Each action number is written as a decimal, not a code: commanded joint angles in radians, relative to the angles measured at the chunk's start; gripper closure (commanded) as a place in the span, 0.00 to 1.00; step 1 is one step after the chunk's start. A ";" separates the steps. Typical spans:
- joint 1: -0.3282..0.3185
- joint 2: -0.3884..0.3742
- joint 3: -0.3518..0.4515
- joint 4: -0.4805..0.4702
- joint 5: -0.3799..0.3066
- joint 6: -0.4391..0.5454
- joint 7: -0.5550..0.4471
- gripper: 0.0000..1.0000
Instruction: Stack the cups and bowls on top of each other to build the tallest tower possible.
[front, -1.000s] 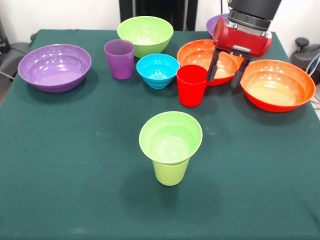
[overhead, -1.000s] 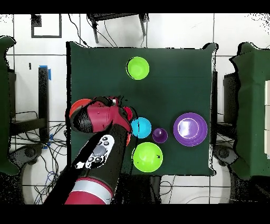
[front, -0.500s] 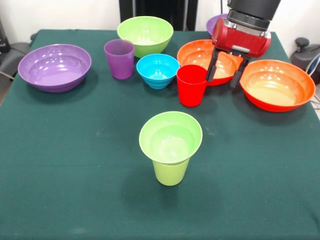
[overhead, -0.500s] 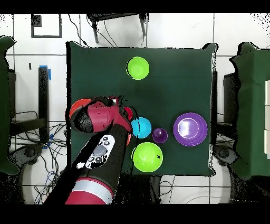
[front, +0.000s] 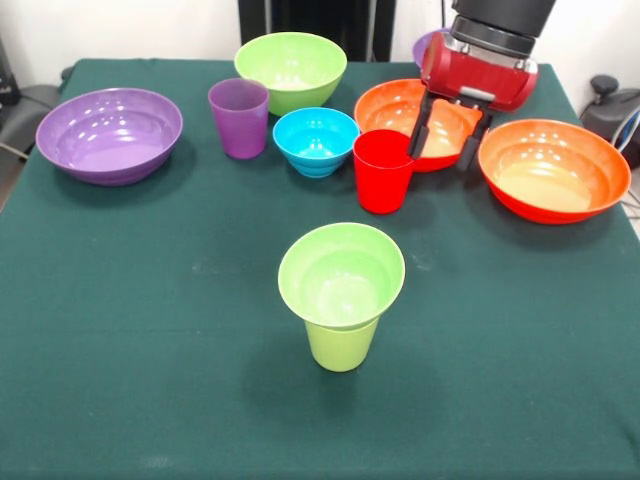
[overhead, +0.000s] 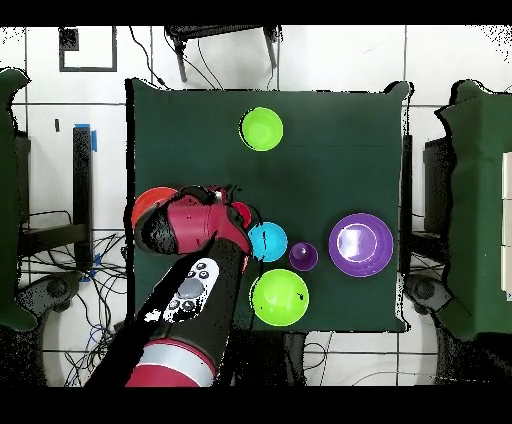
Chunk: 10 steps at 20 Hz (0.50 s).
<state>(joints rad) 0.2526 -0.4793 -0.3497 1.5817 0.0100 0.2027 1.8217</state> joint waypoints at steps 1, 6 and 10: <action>-0.001 -0.003 0.059 0.068 -0.018 -0.024 0.149 0.00; -0.015 -0.013 0.066 0.084 -0.026 -0.025 0.135 0.00; -0.033 -0.020 0.076 0.094 -0.038 -0.032 0.117 0.00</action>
<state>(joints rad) 0.2511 -0.4910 -0.3515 1.6218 0.0100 0.2027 1.8217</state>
